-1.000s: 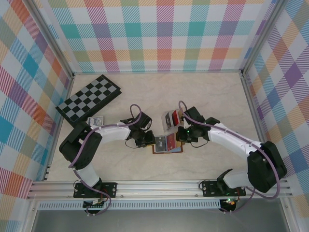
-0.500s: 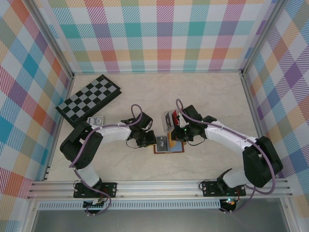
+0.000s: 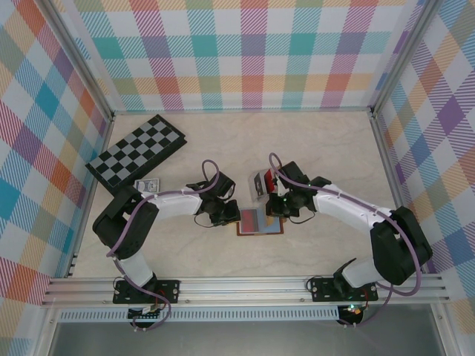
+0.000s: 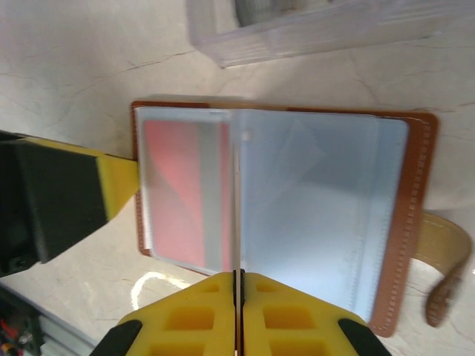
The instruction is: Put the credit cards into the card holder
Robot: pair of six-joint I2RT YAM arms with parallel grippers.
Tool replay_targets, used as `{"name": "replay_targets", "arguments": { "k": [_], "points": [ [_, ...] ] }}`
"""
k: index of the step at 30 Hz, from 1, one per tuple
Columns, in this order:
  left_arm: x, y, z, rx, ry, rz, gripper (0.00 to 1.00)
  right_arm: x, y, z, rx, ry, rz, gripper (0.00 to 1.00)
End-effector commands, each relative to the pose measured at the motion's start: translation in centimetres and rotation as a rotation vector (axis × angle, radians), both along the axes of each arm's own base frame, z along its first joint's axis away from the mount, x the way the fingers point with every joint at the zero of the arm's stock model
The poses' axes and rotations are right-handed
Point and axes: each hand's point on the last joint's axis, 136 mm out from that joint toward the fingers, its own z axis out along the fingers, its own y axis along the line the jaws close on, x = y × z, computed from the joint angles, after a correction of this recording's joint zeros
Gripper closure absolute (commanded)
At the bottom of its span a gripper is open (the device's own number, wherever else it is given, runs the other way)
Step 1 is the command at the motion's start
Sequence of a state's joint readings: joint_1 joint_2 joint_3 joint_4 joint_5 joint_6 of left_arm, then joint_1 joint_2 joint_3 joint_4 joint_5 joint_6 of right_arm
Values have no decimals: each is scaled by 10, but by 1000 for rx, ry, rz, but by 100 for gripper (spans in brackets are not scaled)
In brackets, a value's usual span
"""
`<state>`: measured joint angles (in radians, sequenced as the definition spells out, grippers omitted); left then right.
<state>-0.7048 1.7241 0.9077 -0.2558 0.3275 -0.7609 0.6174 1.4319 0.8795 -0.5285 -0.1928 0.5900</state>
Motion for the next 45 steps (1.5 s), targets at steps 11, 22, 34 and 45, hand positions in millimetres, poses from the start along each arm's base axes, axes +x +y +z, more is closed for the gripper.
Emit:
{"name": "replay_targets", "arguments": {
  "k": [11,22,34,45],
  "points": [
    [-4,5,-3,39,-8,-19,90,10,-2,43,82,-182,-24,93],
    [-6,6,-8,53,1,-20,91,2,26,-2,242,-66,-27,94],
    [-7,7,-11,56,10,-23,91,-2,23,-39,216,-28,-23,95],
    [-8,7,-13,58,16,-26,91,-5,23,-52,216,2,2,95]
  ]
}}
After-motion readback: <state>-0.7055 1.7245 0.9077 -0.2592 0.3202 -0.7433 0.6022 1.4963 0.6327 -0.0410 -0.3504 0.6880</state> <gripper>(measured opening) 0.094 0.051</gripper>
